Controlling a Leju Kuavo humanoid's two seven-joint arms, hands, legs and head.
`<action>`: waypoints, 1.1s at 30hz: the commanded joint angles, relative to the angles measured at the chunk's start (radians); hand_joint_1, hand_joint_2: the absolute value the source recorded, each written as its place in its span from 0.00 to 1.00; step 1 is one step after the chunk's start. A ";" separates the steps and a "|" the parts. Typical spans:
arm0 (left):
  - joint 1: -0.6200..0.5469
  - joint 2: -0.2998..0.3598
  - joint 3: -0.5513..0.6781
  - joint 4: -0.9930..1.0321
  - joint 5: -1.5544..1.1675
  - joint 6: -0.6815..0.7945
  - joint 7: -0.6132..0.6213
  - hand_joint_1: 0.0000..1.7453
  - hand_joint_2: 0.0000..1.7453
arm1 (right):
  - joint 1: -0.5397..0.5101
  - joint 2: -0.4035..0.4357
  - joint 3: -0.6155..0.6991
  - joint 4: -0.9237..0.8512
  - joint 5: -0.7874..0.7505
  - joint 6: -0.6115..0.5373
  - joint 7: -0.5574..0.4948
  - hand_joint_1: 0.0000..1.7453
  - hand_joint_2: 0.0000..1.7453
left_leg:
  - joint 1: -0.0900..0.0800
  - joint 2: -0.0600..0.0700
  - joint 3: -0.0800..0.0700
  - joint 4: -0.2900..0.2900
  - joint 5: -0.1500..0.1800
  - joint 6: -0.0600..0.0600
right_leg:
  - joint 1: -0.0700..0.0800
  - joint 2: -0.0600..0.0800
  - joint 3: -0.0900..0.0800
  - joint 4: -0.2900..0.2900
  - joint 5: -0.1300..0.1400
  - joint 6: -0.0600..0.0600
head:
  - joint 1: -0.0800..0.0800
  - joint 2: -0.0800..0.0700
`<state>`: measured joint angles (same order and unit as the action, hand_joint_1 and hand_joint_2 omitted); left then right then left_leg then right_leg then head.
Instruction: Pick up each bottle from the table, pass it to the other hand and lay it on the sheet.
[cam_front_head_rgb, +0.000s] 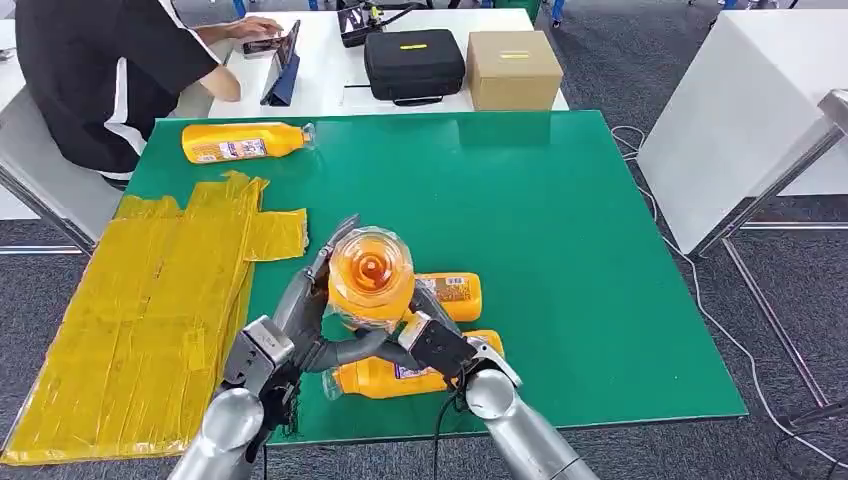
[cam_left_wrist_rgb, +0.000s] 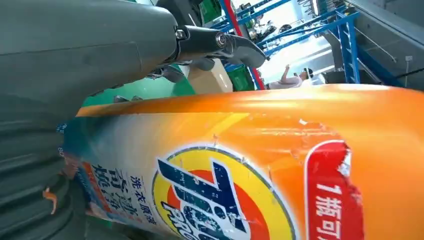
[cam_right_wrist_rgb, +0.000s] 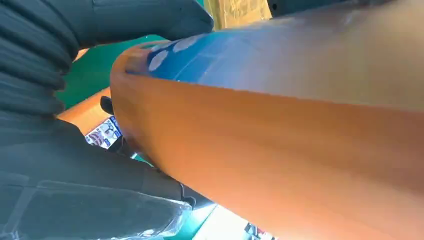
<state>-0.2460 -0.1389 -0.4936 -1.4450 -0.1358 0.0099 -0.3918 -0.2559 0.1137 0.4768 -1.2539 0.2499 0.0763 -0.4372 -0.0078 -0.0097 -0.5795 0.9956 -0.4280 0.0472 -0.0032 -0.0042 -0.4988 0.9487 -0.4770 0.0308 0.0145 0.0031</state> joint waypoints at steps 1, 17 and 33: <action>-0.045 0.012 -0.032 0.055 0.008 -0.005 0.002 0.60 1.00 | -0.020 -0.012 0.021 0.045 0.002 -0.011 0.005 1.00 1.00 | 0.000 0.000 0.002 -0.001 0.000 -0.002 | 0.000 0.000 0.002 -0.001 0.000 0.000 | 0.000 0.000; -0.017 0.017 -0.030 0.030 0.017 -0.002 0.005 1.00 1.00 | 0.007 -0.018 0.009 0.020 0.008 -0.025 0.018 1.00 1.00 | 0.000 0.000 0.002 -0.001 -0.001 -0.002 | 0.000 0.000 0.002 -0.001 0.000 0.000 | 0.000 0.000; 0.000 0.019 -0.013 0.023 0.021 0.000 0.006 1.00 1.00 | 0.042 -0.026 -0.011 -0.036 0.019 -0.090 0.010 0.00 1.00 | 0.000 0.001 0.003 -0.001 -0.001 -0.003 | 0.000 0.000 0.003 -0.001 -0.001 -0.001 | 0.000 0.000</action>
<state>-0.2284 -0.1389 -0.5081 -1.4446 -0.1217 0.0092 -0.3899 -0.2119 0.1114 0.4746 -1.2745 0.2609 0.0034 -0.4269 -0.0079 -0.0095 -0.5797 0.9956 -0.4280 0.0472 -0.0033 -0.0040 -0.4993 0.9486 -0.4770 0.0308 0.0149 0.0034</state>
